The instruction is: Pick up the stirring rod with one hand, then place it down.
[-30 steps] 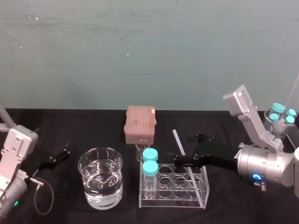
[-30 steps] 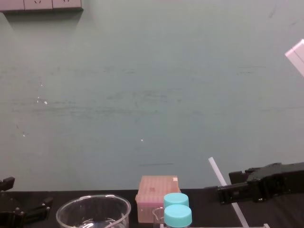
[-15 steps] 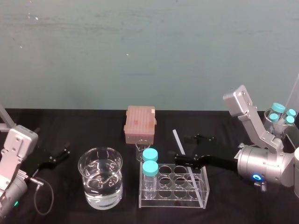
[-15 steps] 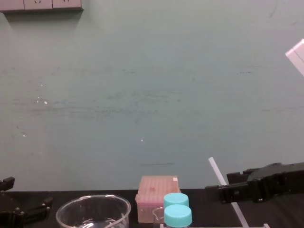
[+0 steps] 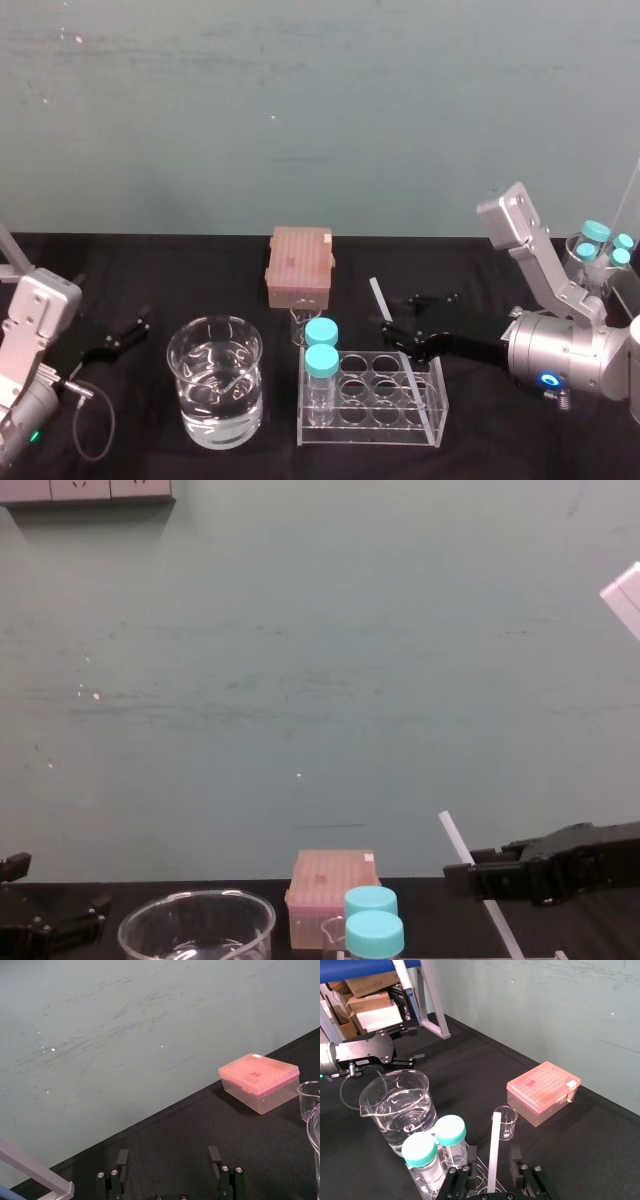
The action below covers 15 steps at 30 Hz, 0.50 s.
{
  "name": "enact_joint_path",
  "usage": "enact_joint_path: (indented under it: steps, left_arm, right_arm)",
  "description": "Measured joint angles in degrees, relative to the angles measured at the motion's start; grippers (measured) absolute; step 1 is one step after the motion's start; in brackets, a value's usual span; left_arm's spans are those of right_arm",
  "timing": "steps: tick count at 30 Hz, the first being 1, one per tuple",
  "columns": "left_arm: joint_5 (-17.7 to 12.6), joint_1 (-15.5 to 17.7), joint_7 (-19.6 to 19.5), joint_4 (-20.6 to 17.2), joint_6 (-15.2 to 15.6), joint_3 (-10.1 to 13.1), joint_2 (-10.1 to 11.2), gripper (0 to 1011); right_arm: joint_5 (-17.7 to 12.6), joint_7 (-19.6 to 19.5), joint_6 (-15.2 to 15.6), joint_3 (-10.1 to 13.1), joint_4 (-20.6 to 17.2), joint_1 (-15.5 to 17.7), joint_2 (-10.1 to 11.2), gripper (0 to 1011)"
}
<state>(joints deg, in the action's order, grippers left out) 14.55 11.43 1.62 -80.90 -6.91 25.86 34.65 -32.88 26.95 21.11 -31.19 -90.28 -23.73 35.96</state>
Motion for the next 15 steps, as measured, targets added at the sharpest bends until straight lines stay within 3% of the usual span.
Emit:
enact_joint_path:
  steps: [11, 15]
  left_arm:
    - [0.00, 0.00, 0.00, 0.00, 0.00, 0.00, 0.00, 1005]
    - [0.00, 0.00, 0.00, 0.00, 0.00, 0.00, 0.00, 1005]
  right_arm:
    - [0.00, 0.00, 0.00, -0.02, 0.00, -0.01, 0.03, 91]
    - [0.00, 0.00, 0.00, -0.01, 0.00, 0.00, 0.03, 64]
